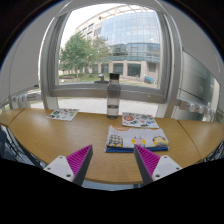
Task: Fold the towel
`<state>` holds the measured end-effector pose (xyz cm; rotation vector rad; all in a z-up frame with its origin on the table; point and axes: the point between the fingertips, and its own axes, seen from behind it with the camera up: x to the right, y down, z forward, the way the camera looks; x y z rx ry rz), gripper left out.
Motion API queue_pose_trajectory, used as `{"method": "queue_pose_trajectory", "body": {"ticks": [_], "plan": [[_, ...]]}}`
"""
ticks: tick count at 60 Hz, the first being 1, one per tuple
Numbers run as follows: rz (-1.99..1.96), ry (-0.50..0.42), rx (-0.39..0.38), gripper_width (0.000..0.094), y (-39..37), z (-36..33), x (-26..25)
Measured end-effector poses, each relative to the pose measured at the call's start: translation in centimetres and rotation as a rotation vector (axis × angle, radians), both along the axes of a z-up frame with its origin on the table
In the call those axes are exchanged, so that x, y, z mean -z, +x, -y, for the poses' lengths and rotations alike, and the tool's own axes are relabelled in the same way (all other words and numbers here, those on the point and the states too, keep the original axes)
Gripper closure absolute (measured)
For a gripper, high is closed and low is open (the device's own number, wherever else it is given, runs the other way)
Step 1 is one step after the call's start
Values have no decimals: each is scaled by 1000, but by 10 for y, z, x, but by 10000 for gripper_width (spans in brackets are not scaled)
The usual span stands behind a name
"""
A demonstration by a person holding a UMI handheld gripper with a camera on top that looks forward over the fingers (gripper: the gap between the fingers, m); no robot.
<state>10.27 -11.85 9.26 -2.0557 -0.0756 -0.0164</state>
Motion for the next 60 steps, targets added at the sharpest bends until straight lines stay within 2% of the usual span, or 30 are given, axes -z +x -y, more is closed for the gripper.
{"method": "queue_pose_trajectory", "body": {"ticks": [15,21,29,31,38,46,51,53,58,60], "plan": [[27,-48,-11,129,-3,-97,53],[36,-54,-26,196,-5,-132,64],[11,-149,-48,287,-14,-145,92],[11,-181,-49,340,-14,-143,101],[19,-199,-71,512,-20,-144,103],[18,-225,-83,531,-21,-145,103],[0,-220,-60,757,-14,-147,103],[-20,-221,-52,794,-12,-148,102],[-62,-235,-68,796,-15,-146,100],[-87,-229,-85,894,-18,-146,95]]}}
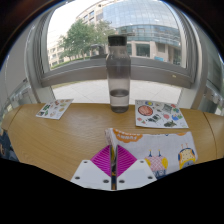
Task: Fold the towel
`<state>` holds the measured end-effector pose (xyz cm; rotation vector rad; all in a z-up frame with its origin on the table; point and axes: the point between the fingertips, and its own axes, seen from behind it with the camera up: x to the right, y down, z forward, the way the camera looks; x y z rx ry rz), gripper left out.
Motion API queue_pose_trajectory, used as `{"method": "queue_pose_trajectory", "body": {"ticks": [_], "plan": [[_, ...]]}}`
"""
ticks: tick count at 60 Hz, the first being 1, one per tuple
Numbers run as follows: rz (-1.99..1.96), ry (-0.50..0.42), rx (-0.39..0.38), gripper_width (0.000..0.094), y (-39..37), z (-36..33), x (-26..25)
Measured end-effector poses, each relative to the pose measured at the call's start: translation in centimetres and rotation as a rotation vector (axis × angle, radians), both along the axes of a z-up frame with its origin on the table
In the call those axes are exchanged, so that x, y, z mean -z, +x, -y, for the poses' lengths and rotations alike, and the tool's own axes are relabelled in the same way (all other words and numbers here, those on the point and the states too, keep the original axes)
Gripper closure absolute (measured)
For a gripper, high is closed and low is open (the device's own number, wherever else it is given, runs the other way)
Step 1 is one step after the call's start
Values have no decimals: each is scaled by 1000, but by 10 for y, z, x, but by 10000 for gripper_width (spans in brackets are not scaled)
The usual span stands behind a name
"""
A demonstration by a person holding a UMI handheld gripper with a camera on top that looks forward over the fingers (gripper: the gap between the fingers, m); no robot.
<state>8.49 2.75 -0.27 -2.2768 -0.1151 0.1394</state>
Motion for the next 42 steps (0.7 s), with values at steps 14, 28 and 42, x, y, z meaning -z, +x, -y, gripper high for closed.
{"method": "queue_pose_trajectory", "body": {"ticks": [14,28,42], "plan": [[-142,118,31,896,43,4,-94],[-73,124,192,897,177,0,-98],[32,24,322,688,267,9,-23]]}}
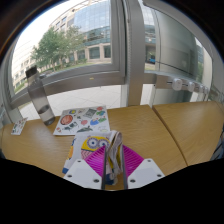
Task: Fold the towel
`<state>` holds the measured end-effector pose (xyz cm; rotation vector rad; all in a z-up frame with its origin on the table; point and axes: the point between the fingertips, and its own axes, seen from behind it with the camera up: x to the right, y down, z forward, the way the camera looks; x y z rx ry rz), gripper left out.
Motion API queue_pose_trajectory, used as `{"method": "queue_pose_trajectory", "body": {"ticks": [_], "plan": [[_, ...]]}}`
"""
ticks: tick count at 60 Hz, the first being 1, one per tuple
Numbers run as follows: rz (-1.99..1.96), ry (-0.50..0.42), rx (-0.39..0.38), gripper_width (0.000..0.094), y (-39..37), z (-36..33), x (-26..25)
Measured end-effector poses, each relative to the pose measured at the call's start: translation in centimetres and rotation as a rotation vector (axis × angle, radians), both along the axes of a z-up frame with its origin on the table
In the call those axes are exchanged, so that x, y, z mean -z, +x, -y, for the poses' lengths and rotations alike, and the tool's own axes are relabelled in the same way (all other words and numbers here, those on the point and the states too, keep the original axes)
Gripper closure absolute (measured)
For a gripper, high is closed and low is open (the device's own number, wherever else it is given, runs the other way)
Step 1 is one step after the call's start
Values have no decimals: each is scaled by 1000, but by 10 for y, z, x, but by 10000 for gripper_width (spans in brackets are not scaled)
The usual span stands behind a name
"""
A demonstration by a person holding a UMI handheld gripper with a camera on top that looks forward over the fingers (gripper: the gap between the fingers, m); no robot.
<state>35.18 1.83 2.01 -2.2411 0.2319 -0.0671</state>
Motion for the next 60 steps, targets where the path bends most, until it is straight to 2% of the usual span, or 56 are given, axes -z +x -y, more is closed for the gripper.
{"method": "queue_pose_trajectory", "body": {"ticks": [3,12,20,22,28,35,50,60], "plan": [[31,7,12,641,9,1,1],[70,94,24,395,7,-1,-42],[63,211,-38,174,-38,5,-102],[45,234,-60,146,-56,10,-115],[-18,299,-129,136,-116,27,-145],[-34,326,-196,127,-179,53,-157],[-23,282,-288,120,-277,111,-126],[-6,271,-326,112,-307,143,-114]]}}
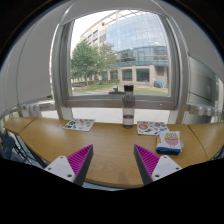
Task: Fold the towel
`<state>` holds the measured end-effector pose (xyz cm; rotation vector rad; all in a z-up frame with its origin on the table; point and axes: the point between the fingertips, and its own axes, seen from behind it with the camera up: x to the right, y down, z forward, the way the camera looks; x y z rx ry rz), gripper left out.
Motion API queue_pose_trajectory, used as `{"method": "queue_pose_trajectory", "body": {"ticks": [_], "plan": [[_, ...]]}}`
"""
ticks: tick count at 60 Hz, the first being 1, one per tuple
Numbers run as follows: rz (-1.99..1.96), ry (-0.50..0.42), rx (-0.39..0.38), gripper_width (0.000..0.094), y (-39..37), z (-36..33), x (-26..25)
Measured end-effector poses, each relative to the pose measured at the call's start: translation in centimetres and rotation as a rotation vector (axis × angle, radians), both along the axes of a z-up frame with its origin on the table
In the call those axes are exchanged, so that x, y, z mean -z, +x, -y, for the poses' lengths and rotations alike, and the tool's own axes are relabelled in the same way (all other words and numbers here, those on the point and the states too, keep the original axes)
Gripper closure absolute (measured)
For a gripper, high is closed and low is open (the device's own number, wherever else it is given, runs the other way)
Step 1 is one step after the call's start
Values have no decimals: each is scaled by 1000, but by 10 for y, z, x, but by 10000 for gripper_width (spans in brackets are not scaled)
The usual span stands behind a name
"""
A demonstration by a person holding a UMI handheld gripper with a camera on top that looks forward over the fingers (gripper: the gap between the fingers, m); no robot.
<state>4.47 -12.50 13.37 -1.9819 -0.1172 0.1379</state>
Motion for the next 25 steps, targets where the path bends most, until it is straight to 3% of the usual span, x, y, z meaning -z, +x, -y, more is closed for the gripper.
{"method": "queue_pose_trajectory", "body": {"ticks": [25], "plan": [[3,-9,7,114,-5,25,5]]}}
